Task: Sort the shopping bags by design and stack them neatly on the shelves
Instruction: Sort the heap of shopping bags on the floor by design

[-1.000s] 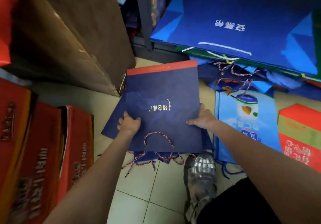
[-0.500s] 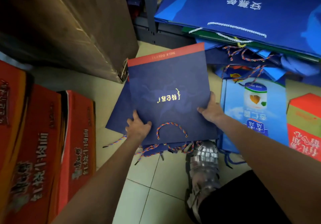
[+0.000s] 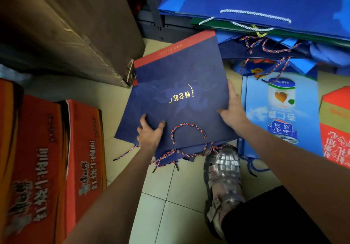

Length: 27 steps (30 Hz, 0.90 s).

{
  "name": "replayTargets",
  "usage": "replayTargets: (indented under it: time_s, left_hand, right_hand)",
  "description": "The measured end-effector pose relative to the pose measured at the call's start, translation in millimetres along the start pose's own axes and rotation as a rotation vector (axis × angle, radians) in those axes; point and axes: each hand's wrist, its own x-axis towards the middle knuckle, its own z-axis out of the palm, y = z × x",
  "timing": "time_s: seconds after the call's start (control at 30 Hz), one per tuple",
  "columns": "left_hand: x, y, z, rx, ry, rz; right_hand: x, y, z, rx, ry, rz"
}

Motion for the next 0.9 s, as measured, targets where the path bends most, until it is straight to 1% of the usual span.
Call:
replayTargets:
  time_s: [0.07, 0.13, 0.2, 0.3, 0.37, 0.43, 0.5, 0.57, 0.6, 0.67, 0.73, 0.8, 0.9]
  left_hand:
    - [-2, -2, -3, -0.157, -0.015, -0.021]
    - [-9, -2, -2, -0.222, -0.04, -0.029]
    - [-19, 2, 0, -0.175, -0.029, -0.039]
    - [-33, 19, -5, -0.024, 0.014, -0.032]
    - [-35, 30, -20, 0.016, 0.066, -0.013]
    - [-24, 38, -45, 0.072, 0.14, 0.058]
    - [-5, 40, -74, 0.169, 0.149, 0.204]
    - [16, 40, -93, 0.349, 0.034, 0.36]
    - [22, 40, -98, 0.433, -0.039, 0.408]
    - [25, 39, -96, 0.54, -0.122, 0.436]
    - [19, 39, -85, 0.616, -0.114, 0.453]
    - [10, 44, -72, 0.68, -0.118, 0.454]
    - [-4, 55, -56, 0.721, -0.093, 0.471]
  right_hand:
    - [-6, -14, -8, -0.029, 0.015, -0.041]
    - [-13, -26, -19, -0.08, 0.035, -0.062]
    - [-22, -39, -31, -0.105, 0.057, -0.065]
    - [-37, -57, -43, -0.101, 0.084, -0.039]
    - [-47, -66, -40, -0.081, 0.091, -0.002]
    - [-56, -75, -29, -0.002, 0.092, 0.031]
    - [-63, -77, -10, 0.074, 0.021, 0.088]
    - [-68, -72, 9, 0.079, -0.15, 0.161]
    - [-71, -69, 15, 0.078, -0.221, 0.195]
    - [-73, -62, 20, 0.095, -0.298, 0.24]
    - [-75, -61, 20, 0.109, -0.392, 0.299]
    - [-73, -59, 20, 0.094, -0.412, 0.303]
    - [-63, -66, 10, 0.064, -0.321, 0.25]
